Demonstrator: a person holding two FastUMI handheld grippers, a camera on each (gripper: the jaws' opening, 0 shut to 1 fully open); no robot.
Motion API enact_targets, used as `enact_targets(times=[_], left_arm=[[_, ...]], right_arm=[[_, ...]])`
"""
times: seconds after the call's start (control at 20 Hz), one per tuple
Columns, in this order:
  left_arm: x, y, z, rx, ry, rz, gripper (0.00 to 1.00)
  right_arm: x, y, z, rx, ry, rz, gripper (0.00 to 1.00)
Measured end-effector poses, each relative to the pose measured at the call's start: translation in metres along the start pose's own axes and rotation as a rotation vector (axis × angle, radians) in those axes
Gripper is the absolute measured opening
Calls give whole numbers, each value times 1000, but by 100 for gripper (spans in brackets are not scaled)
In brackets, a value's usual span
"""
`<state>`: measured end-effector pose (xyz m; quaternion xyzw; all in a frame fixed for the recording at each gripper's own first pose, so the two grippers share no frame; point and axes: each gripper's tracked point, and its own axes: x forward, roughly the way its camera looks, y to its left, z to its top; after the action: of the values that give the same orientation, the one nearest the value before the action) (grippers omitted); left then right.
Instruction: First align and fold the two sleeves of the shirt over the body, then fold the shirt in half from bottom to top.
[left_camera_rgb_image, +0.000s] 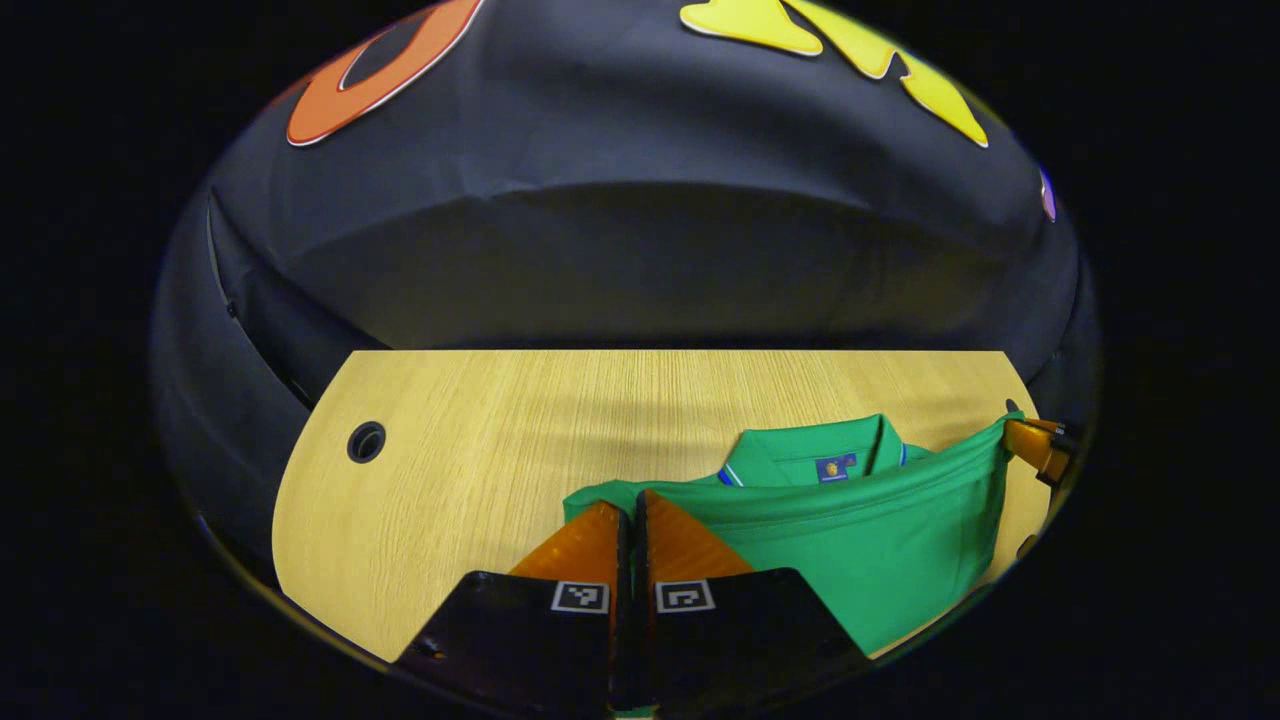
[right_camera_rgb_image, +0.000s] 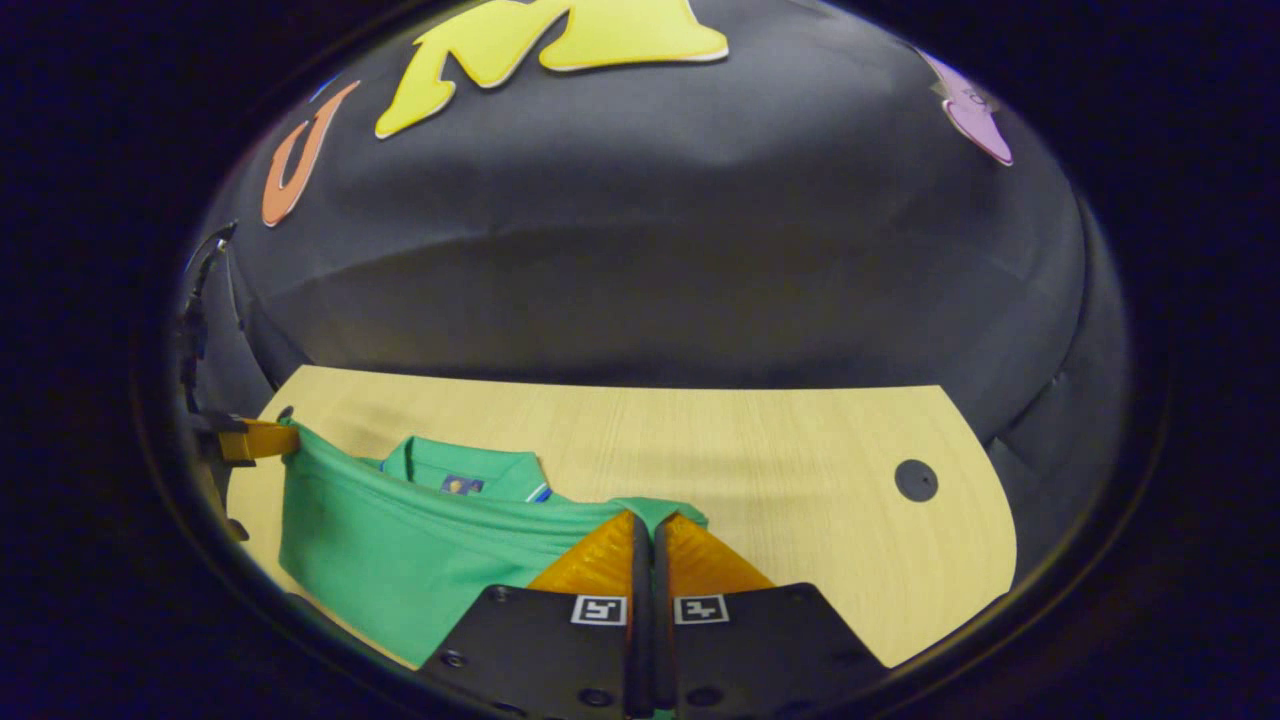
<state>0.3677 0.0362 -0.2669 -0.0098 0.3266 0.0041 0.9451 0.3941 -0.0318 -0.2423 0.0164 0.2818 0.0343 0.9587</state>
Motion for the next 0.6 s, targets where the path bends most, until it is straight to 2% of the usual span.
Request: enact_targets(times=[0.25,0.45,0.5,0.55,0.6], left_arm=[[29,1,-22,-3,69,11,3],[32,2,-24,-28,65,15,5],[32,3,-25,-22,70,21,8],[25,6,-26,-11,79,35,13],[21,8,-25,-9,82,48,30]], right_arm=[[36,0,-25,-11,64,-12,2],[38,2,-26,-13,72,-21,5],[38,2,-24,2,64,0,7],[35,3,-21,14,53,12,5],[27,5,-17,28,46,26,23]])
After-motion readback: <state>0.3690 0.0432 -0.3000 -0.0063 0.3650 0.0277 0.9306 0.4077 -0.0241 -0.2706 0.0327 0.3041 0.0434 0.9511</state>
